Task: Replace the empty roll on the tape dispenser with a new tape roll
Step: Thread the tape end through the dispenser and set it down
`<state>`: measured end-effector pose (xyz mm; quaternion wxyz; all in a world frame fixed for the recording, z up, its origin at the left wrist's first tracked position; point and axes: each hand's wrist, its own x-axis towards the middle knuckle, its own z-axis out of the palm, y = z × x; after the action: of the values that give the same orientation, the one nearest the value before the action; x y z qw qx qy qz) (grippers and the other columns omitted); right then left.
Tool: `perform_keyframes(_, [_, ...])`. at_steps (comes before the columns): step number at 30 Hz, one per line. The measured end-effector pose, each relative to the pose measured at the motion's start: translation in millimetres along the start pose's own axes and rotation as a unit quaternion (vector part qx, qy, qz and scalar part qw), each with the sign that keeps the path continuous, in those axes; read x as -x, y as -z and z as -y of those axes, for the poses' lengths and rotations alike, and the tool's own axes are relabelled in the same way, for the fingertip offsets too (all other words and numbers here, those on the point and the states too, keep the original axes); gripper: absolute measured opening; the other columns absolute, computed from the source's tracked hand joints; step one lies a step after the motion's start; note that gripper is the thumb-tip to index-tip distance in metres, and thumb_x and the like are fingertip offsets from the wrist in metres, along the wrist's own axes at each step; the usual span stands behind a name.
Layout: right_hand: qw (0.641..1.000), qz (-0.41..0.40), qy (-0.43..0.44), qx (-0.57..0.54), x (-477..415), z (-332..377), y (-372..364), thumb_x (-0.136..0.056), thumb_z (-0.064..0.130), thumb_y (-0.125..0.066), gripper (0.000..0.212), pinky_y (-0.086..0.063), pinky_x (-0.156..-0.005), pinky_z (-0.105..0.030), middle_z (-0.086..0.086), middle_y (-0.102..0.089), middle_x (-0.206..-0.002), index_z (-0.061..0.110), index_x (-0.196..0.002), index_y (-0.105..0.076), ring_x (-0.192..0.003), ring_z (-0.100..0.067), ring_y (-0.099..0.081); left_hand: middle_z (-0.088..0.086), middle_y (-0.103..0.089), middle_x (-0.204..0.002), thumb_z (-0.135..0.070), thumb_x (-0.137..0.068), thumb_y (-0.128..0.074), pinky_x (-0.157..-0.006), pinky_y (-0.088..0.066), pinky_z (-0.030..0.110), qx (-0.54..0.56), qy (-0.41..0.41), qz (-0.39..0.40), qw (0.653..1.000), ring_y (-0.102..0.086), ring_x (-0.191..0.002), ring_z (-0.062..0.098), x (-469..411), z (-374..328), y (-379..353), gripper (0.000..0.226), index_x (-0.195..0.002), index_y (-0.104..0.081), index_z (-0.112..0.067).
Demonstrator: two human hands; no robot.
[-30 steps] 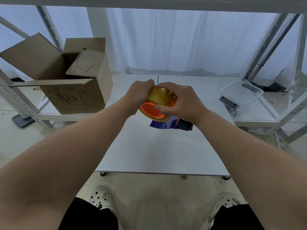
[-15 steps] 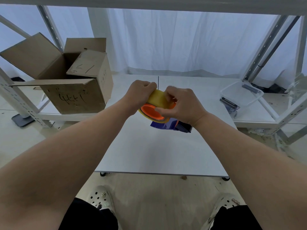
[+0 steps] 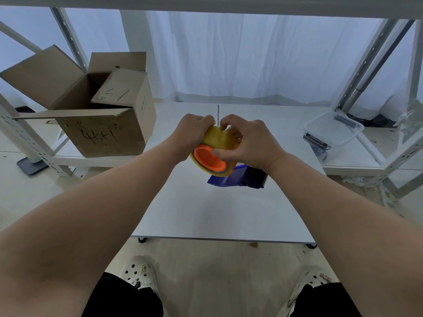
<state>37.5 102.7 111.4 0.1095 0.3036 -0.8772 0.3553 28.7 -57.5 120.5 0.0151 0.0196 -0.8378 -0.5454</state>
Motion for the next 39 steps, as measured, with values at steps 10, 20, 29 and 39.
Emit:
perform_keyframes(10, [1.0,0.008,-0.004,-0.017,2.7,0.3,3.8,-0.069,0.038,-0.079,0.049,-0.054,-0.079,-0.034,0.002,-0.068,-0.091,0.03,-0.113,-0.058,-0.082,-0.017,-0.063,0.009,-0.058,-0.075,-0.026,-0.093,-0.044,-0.058,-0.045,0.024,0.014,0.002,-0.006,1.0,-0.054,-0.064,0.017,0.9,-2.4,-2.0,0.027,-0.08,-0.059,-0.008])
perform_keyframes(20, [1.0,0.009,-0.004,0.006,-0.4,-0.8,1.8,-0.068,0.032,-0.079,0.045,-0.033,-0.054,-0.026,0.007,-0.039,-0.053,0.024,-0.059,-0.035,-0.051,-0.012,-0.036,0.017,-0.051,-0.076,-0.027,-0.091,-0.046,-0.059,-0.041,0.028,0.011,0.014,-0.011,1.0,-0.049,-0.068,0.025,1.7,-3.5,-1.5,0.023,-0.078,-0.055,-0.009])
perform_keyframes(29, [1.0,0.014,-0.009,-0.024,1.0,0.8,4.3,-0.067,0.038,-0.08,0.048,-0.056,-0.078,-0.036,-0.002,-0.069,-0.094,0.023,-0.106,-0.056,-0.084,-0.02,-0.065,0.012,-0.058,-0.08,-0.028,-0.093,-0.044,-0.062,-0.046,0.026,0.005,0.013,-0.012,1.0,-0.055,-0.068,0.02,0.3,-2.4,-1.9,0.027,-0.083,-0.056,-0.007])
perform_keyframes(39, [1.0,-0.001,-0.011,0.0,-0.4,1.1,1.5,-0.068,0.033,-0.079,0.043,-0.037,-0.055,-0.03,0.004,-0.041,-0.055,0.021,-0.06,-0.038,-0.053,-0.015,-0.039,0.013,-0.046,-0.066,-0.027,-0.089,-0.047,-0.059,-0.039,0.029,0.02,0.014,-0.019,1.0,-0.046,-0.06,0.022,-1.5,-1.9,-2.3,0.028,-0.068,-0.047,-0.01])
